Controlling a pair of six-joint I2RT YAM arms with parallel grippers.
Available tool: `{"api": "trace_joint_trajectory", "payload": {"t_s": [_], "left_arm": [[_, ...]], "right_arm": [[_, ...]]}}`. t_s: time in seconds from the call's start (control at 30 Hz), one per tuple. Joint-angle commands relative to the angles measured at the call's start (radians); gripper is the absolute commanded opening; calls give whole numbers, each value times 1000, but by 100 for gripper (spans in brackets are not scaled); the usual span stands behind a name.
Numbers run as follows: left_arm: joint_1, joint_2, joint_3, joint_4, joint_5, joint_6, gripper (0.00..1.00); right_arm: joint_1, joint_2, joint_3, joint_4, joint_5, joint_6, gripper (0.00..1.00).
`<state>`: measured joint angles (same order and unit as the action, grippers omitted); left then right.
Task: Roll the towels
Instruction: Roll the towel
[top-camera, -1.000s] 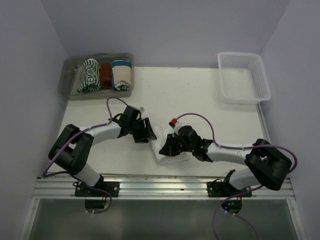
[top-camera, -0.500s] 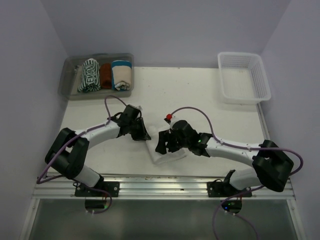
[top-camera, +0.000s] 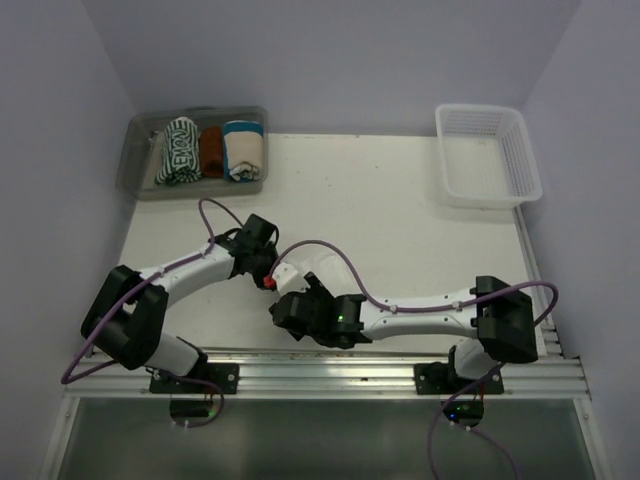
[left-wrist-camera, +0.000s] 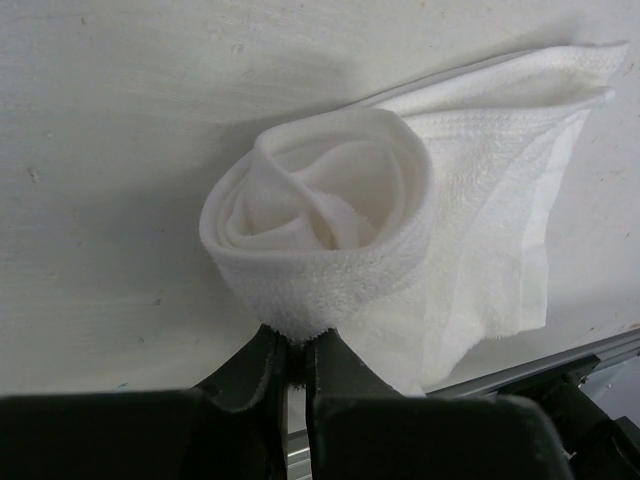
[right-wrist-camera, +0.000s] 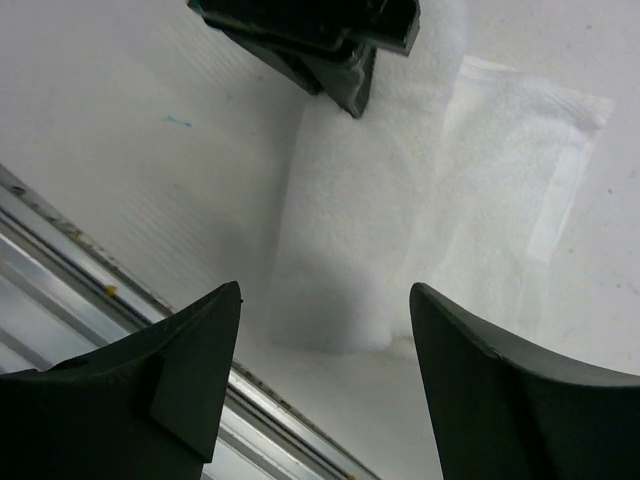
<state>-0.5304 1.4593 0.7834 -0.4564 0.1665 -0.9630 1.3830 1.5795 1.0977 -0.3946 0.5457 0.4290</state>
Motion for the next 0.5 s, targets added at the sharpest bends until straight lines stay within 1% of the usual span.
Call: {"api": "trace_joint_trajectory", "payload": {"t_s": [0.0,0.07,0.23,0.33,0.37,0.43,0.47], "left_arm": [[0,-28,-12,-30,-9,-33,0],[1,-27,-13,-25,1,-34,0],[1,-19,-9,-25,4,-34,0],[1,-25,-15,-21,8,-40,0],[0,-30,-15,-18,14,-40,0],[1,-36,-21,-4,16,-43,0],[1,-37,-24,2,16,-43,0]], "right_arm": [[37,52,36,-66,204,-38,73],[60,74,39,-41,215,-48,74],[82,186,83,-39,261,-47,75],[82,224,116,-55,276,-6,69],[82,255,138,-67,278,14,61],[82,290,163,-124,292,89,49],[82,310,174,-162,309,115,33]]}}
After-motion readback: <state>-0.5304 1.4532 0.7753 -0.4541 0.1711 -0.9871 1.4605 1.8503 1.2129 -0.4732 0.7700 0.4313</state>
